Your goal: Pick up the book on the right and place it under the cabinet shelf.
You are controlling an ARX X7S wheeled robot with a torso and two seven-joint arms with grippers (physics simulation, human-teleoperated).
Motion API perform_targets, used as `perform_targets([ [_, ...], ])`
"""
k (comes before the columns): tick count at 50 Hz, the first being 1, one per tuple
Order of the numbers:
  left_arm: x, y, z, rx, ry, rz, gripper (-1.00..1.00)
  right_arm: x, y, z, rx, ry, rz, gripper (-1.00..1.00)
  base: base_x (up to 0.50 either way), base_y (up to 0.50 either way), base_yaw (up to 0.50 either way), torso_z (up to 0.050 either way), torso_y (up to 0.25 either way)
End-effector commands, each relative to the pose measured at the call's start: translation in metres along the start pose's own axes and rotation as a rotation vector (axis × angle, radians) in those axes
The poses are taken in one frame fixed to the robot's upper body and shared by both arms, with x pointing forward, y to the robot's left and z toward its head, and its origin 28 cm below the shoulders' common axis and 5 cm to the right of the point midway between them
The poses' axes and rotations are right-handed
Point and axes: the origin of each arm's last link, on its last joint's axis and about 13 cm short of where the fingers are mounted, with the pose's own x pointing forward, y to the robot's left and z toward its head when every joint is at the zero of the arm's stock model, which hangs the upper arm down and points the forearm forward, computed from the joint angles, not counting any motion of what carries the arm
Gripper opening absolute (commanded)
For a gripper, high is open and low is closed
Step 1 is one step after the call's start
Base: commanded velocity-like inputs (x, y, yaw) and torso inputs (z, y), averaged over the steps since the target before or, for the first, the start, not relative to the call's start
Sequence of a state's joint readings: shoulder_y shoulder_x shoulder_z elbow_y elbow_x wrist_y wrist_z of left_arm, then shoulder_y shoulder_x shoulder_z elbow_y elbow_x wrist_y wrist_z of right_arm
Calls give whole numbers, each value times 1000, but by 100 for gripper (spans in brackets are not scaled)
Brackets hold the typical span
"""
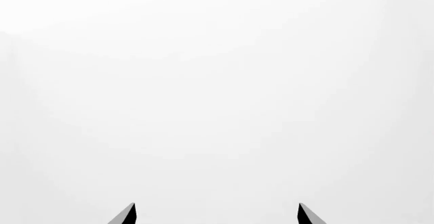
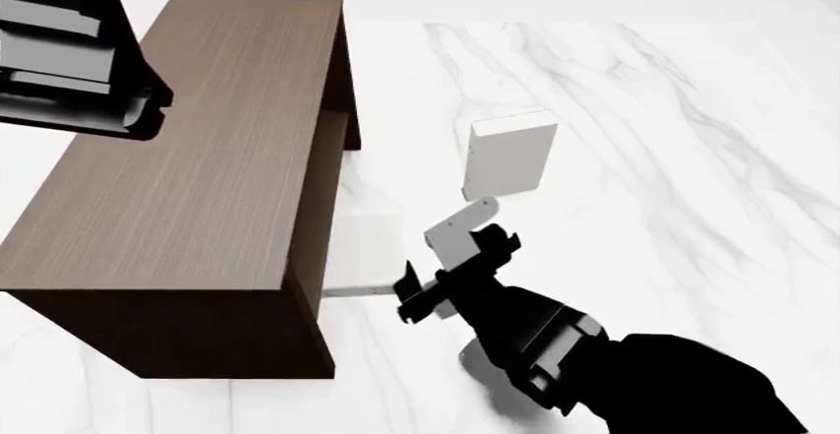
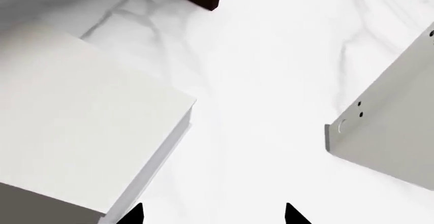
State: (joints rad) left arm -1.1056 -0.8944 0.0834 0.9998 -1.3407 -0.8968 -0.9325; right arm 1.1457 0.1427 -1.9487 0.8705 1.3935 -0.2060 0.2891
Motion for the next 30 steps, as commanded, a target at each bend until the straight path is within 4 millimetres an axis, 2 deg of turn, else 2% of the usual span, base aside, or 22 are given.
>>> perform_targets([
  [1,-1,1,0,2,0,1,100,6,10,5,-13,-5,37,100,0,0,0,0,0],
  [30,-4,4,-1,3,4,5,100,17,24,19,-38,-16,84,100,0,0,0,0,0],
])
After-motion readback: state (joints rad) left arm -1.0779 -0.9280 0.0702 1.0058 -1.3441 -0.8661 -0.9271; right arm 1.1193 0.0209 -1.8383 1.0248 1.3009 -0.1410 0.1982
